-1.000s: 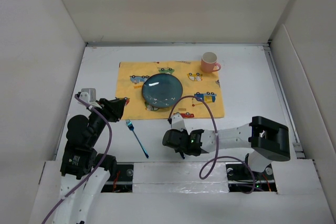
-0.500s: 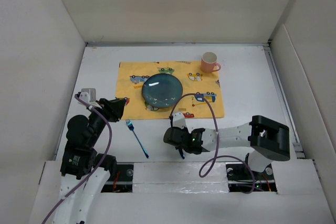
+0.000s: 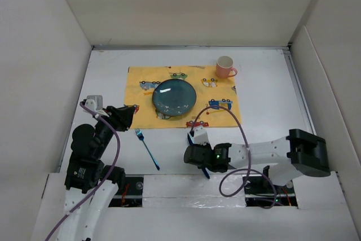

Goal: Set the dinner table for one person

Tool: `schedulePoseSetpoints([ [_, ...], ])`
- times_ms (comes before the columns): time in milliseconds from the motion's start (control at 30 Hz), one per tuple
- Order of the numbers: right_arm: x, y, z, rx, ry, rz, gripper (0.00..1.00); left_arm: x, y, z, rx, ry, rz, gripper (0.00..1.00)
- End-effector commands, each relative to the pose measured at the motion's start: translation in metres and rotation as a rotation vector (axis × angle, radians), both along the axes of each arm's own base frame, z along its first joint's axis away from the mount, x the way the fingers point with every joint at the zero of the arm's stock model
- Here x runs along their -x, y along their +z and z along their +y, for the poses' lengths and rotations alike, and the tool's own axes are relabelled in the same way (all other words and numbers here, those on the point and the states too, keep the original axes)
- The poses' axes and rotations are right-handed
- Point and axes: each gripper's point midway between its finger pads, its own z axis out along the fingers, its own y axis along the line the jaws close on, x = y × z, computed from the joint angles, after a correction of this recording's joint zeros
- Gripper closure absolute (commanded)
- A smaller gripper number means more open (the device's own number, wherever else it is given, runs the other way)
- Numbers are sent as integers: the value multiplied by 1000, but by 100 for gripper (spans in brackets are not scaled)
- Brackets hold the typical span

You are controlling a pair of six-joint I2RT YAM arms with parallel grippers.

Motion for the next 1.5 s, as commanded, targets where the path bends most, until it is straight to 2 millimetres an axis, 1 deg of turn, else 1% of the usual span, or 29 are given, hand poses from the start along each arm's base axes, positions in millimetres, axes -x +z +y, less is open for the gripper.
schedulePoseSetpoints([
  [0, -3, 47, 0, -104, -37, -54, 100, -1, 9, 1, 7, 4, -38, 71],
  [67, -4, 65, 5, -156, -16, -69, 100, 0, 10, 0, 8, 1, -41, 71],
  [100, -5, 81, 6, -197, -16, -85, 100, 1, 11, 0, 8, 1, -48, 71],
  [167, -8, 98, 4, -228, -23, -107, 100, 0, 10, 0, 8, 1, -40, 71],
  [200, -8, 113, 5, -264, -23, -118, 100, -1, 9, 0, 7, 1, -38, 71],
  [267, -15, 129, 5, -274, 4, -159, 100, 0, 10, 0, 8, -2, -40, 71],
  [333, -42, 149, 2, -309, -47, -205, 100, 1, 11, -1, 8, -5, -46, 71],
  [367, -54, 154, -1, -295, -48, -233, 100, 0, 10, -1, 7, -3, -42, 71],
  [400, -89, 162, -5, -322, -113, -279, 100, 0, 9, -1, 6, -5, -37, 71],
  [433, -90, 162, -5, -322, -114, -279, 100, 0, 9, -1, 6, -5, -37, 71],
  [467, -106, 167, -3, -327, -105, -309, 100, 0, 9, -1, 7, -6, -40, 71],
  [500, -131, 165, -16, -310, -162, -323, 100, 1, 10, 0, 6, -3, -45, 71],
  [533, -147, 159, -16, -293, -178, -324, 100, 0, 10, -1, 7, -3, -43, 71],
  [567, -164, 160, -18, -279, -171, -343, 100, 0, 9, -1, 6, -6, -39, 71],
  [600, -186, 159, -32, -270, -221, -338, 100, -1, 8, -1, 6, -5, -36, 71],
  [633, -201, 154, -27, -247, -198, -333, 100, -1, 9, -1, 6, -3, -36, 71],
  [667, -216, 157, -25, -261, -200, -354, 100, 0, 9, -1, 6, -3, -39, 71],
  [700, -228, 153, -27, -250, -207, -345, 100, 0, 10, 0, 7, 1, -42, 71],
  [733, -249, 136, -40, -201, -246, -323, 100, 1, 11, 1, 9, 4, -46, 71],
  [767, -264, 140, -42, -208, -260, -325, 100, 0, 10, 1, 9, 8, -41, 71],
  [833, -286, 129, -54, -209, -277, -299, 100, -1, 8, 1, 7, 6, -32, 71],
  [867, -299, 116, -55, -202, -287, -291, 100, -1, 9, 1, 8, 8, -35, 71],
  [1000, -327, 91, -65, -188, -303, -236, 100, -2, 8, 1, 7, 11, -30, 71],
  [1033, -329, 87, -62, -186, -291, -221, 100, -2, 7, 0, 6, 6, -24, 71],
  [1067, -333, 81, -67, -171, -306, -205, 100, -2, 6, 0, 5, 1, -25, 71],
  [1133, -341, 72, -66, -172, -314, -188, 100, -2, 8, 0, 7, 5, -32, 71],
  [1267, -341, 53, -61, -180, -325, -146, 100, -3, 6, 1, 5, 8, -21, 71],
  [1433, -336, 34, -70, -193, -372, -104, 100, -4, 4, 1, 3, 9, -13, 71],
  [1467, -331, 28, -73, -193, -386, -92, 100, -3, 6, 0, 6, 8, -24, 71],
])
